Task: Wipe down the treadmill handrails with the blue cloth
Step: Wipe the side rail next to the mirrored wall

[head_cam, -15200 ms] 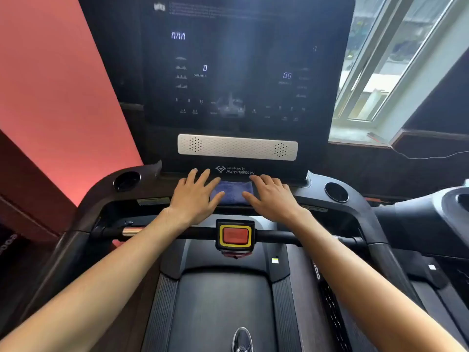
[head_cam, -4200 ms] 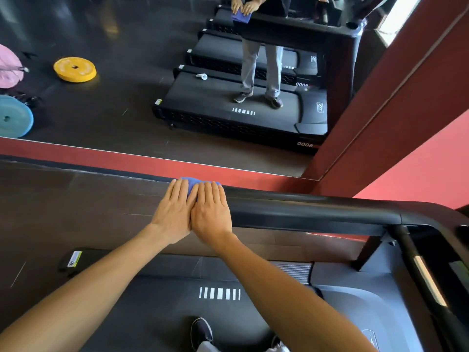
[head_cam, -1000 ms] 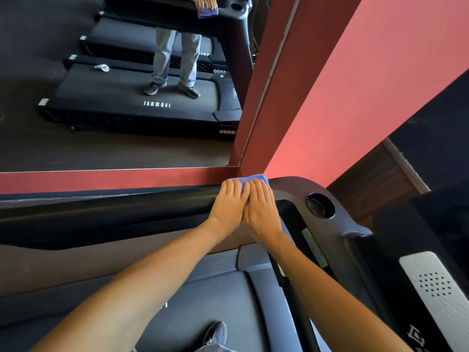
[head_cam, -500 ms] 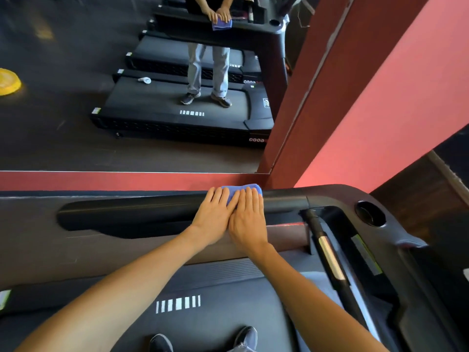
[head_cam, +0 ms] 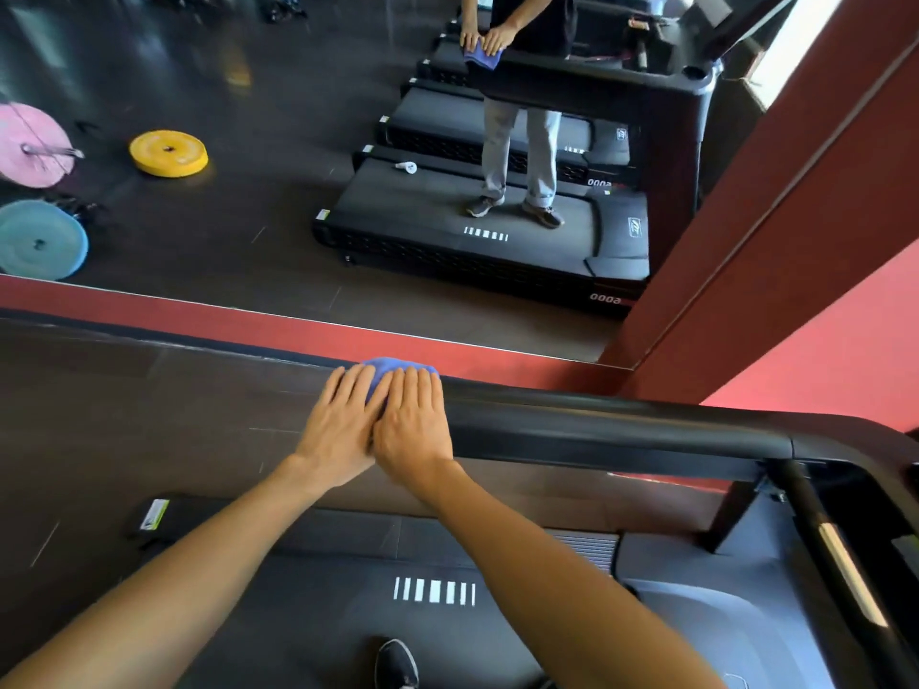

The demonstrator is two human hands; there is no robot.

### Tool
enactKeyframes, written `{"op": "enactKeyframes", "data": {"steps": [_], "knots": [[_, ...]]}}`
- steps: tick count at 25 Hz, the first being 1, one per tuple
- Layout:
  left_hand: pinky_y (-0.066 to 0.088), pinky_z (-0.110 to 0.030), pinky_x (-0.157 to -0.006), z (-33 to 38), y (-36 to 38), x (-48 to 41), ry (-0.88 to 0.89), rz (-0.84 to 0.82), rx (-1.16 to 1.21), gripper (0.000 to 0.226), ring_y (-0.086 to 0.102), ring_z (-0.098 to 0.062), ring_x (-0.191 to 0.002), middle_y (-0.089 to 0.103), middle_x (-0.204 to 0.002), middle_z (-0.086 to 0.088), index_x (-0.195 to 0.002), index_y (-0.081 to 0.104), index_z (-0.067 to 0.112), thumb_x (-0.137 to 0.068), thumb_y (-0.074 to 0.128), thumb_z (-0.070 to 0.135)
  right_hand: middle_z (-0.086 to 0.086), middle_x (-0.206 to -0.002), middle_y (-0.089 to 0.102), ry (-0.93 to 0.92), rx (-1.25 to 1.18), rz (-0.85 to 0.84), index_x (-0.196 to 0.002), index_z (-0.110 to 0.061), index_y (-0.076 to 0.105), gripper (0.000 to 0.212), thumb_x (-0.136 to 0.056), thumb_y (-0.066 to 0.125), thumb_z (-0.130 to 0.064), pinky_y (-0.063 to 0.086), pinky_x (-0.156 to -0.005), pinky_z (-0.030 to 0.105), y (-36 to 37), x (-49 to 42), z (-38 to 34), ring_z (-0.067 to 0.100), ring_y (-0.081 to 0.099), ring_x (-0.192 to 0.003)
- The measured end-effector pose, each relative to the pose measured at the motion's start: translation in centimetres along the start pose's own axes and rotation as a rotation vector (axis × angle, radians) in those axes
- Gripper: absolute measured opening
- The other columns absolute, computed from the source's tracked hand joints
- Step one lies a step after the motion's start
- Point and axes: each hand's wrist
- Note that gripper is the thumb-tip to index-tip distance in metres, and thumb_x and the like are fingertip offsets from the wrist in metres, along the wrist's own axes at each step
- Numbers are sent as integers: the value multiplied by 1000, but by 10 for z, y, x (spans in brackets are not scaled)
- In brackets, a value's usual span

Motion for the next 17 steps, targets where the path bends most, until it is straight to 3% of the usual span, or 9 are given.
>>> {"op": "enactKeyframes", "data": {"steps": [8,14,17], "knots": [[35,-56,-119,21,0,-7,-65,-46,-37,75,48,-47,-133,50,-142,-30,-148,42,-2,-84,67,30,24,-151,40,-35,-8,26,-151,3,28,60,-103,37,-33,24,-122,54,-2,2,19,42,36,-141],[36,-52,-118,139,-10,-53,59,-21,-23,76,49,-44,-134,52,-143,-28,-148,44,-1,-86,68,36,24,-148,46,130,-73,118,-148,2,36,58,-100,29,-28,26,-122,51,16,64,122,41,40,-141],[31,-51,-122,221,-13,-86,150,-40,-71,78,43,-43,-140,46,-150,-28,-154,33,0,-93,58,42,25,-150,45,193,-104,114,-149,2,38,58,-100,33,-29,28,-120,53,30,106,202,41,40,-142]]}}
Point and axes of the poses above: each hand's wrist, its own x-axis away from the middle knuckle, its own y-axis out of the palm, z = x × y
